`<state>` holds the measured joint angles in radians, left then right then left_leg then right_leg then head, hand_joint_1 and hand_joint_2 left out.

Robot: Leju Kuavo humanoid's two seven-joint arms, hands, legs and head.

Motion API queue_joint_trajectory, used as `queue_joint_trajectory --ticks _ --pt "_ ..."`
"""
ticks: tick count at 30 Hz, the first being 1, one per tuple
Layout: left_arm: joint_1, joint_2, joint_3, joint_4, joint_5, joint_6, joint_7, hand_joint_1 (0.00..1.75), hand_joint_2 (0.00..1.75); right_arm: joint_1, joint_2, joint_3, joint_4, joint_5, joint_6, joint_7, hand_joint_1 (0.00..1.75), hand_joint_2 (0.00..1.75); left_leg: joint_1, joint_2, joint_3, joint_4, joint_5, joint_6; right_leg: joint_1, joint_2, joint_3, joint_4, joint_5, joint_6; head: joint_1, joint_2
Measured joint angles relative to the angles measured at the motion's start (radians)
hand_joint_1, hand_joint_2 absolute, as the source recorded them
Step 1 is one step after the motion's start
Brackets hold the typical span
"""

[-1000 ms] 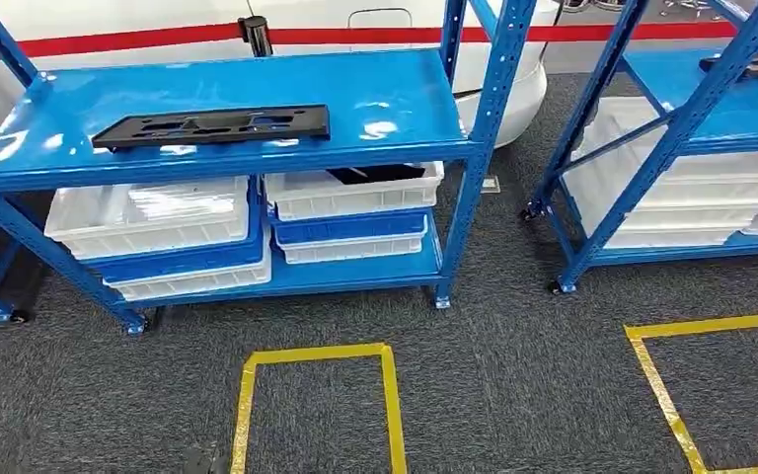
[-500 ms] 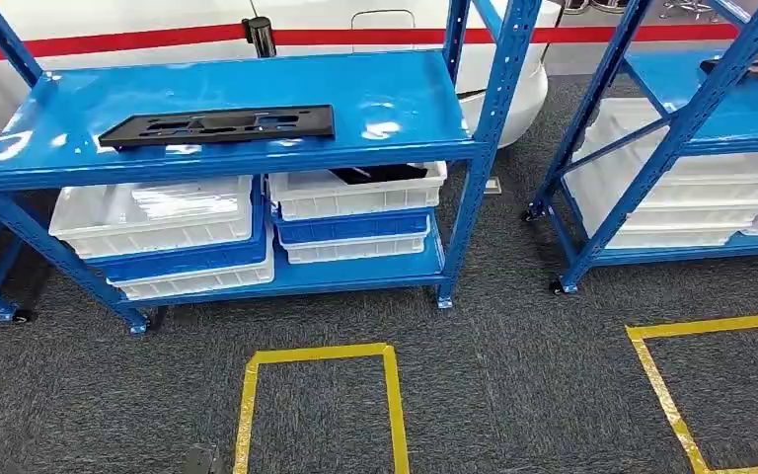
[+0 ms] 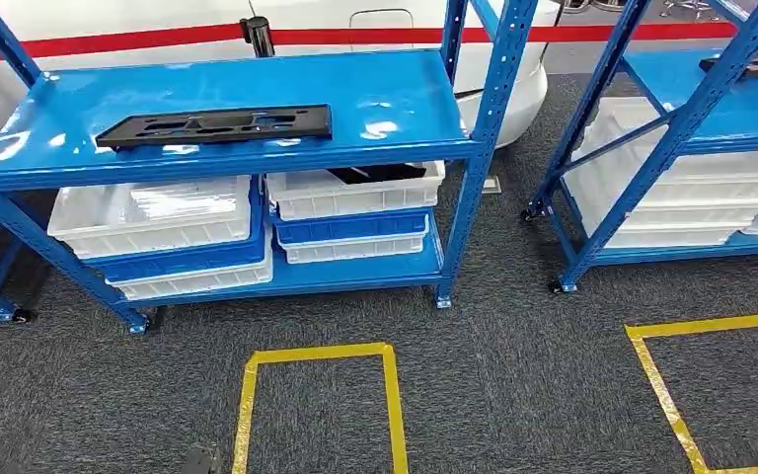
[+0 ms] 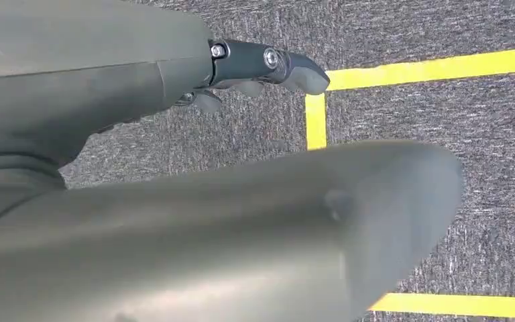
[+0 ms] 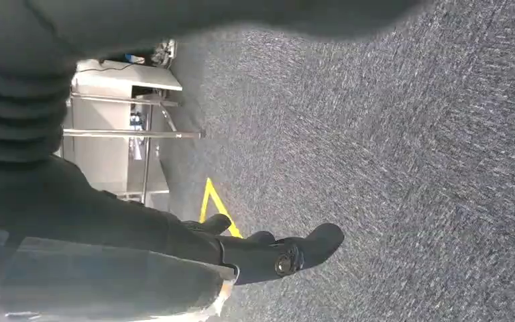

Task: Take the parts from the cabinet and place them on the table.

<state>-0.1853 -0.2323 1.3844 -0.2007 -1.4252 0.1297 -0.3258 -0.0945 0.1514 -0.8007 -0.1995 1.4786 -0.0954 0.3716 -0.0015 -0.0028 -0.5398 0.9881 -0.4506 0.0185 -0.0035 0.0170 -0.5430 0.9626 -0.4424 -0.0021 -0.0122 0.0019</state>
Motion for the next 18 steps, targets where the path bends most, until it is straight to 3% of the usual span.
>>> queue_joint_trajectory --ticks 18 --pt "-0.001 0.0 0.0 0.0 0.0 0.0 0.0 0.0 0.0 0.0 0.0 0.0 0.0 0.0 0.0 -0.002 0.0 0.0 0.0 0.0 0.0 0.0 0.0 0.0 0.0 0.0 0.0 0.0 0.0 0.0 0.0 0.0"
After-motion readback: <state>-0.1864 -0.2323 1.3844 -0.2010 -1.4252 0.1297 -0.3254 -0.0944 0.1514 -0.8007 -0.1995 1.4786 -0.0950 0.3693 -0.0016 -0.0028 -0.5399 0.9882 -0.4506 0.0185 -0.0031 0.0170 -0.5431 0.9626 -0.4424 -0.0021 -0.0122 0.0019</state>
